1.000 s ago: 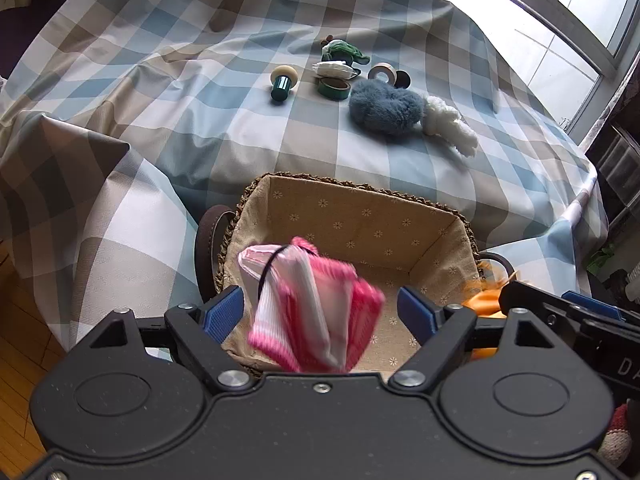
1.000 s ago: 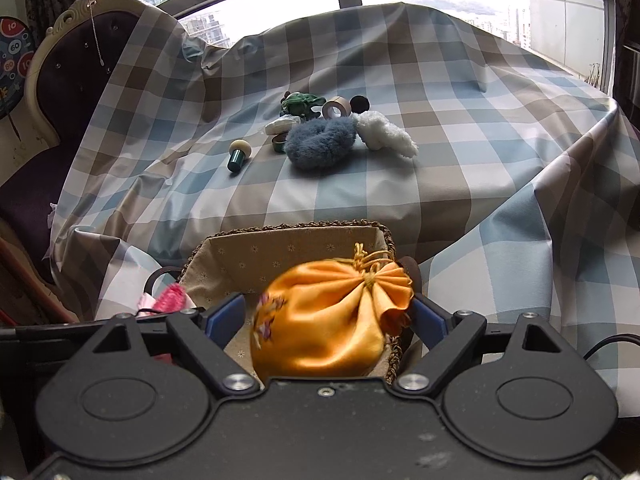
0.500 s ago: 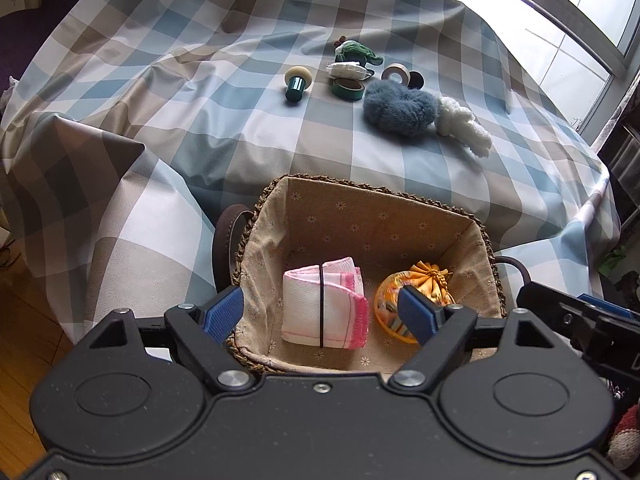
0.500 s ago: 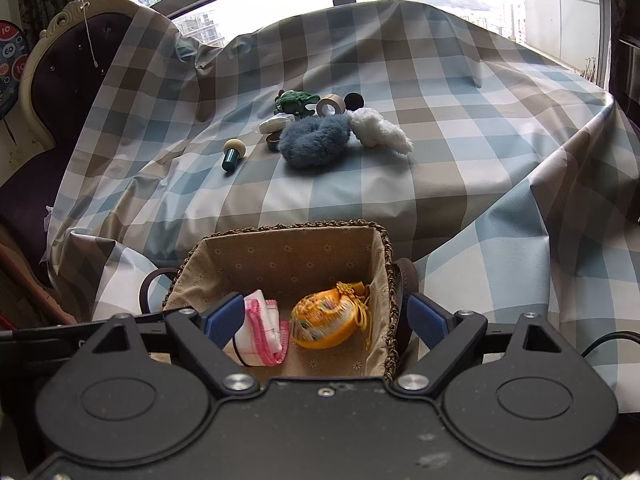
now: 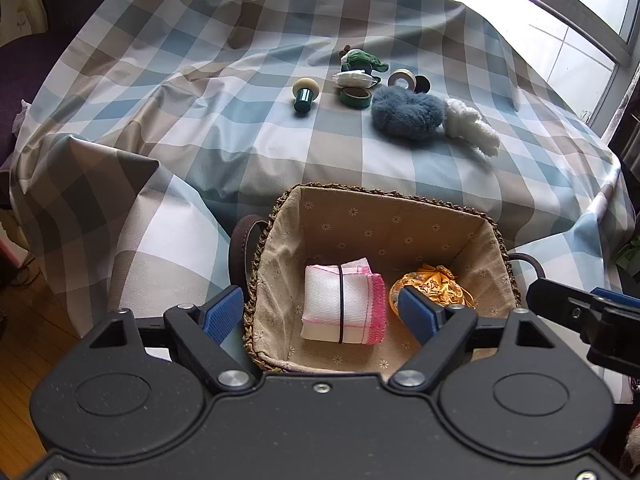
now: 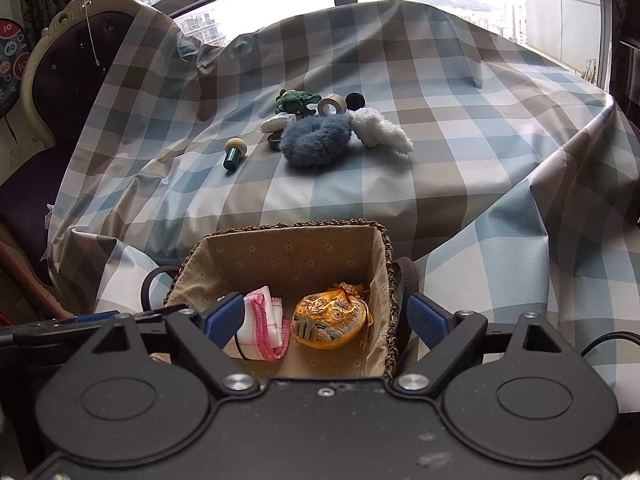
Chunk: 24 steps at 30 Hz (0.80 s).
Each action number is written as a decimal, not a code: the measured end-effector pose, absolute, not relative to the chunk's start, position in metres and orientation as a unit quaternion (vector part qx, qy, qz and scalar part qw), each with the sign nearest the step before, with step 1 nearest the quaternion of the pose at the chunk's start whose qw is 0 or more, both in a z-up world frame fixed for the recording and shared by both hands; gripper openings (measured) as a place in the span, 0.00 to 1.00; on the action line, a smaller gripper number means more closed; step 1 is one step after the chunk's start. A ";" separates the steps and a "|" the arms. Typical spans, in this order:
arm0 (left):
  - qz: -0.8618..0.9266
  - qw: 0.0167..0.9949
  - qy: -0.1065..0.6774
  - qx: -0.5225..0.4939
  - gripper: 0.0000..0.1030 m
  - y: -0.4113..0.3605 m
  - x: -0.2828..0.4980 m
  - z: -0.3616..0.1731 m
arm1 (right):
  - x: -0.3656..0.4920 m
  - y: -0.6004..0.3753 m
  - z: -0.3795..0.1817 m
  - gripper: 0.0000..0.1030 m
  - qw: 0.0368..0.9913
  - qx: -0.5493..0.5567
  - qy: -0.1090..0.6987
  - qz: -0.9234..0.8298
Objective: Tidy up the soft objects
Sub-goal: 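Open both tools to drop the towel bundle and yellow pouch into the basket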
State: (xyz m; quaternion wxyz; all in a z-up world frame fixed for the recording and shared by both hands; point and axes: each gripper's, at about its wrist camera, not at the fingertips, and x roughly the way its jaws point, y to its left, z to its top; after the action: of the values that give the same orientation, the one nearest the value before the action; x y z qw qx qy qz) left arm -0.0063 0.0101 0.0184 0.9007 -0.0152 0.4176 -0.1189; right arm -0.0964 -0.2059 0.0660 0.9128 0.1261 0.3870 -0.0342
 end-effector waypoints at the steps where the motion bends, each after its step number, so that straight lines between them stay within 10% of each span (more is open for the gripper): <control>1: -0.118 0.901 0.416 -0.013 0.80 0.010 -0.007 0.019 | -0.096 -0.206 0.066 0.86 0.913 0.126 0.388 -0.035; 24: -0.114 0.909 0.402 0.005 0.84 0.008 -0.015 0.025 | -0.106 -0.204 0.071 0.87 0.917 0.112 0.380 -0.039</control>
State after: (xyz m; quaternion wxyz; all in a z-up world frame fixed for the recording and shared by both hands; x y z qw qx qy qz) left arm -0.0150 0.0084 0.0254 0.9087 0.0052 0.4017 -0.1136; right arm -0.1056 -0.2036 0.0711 0.9174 0.1123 0.3798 -0.0394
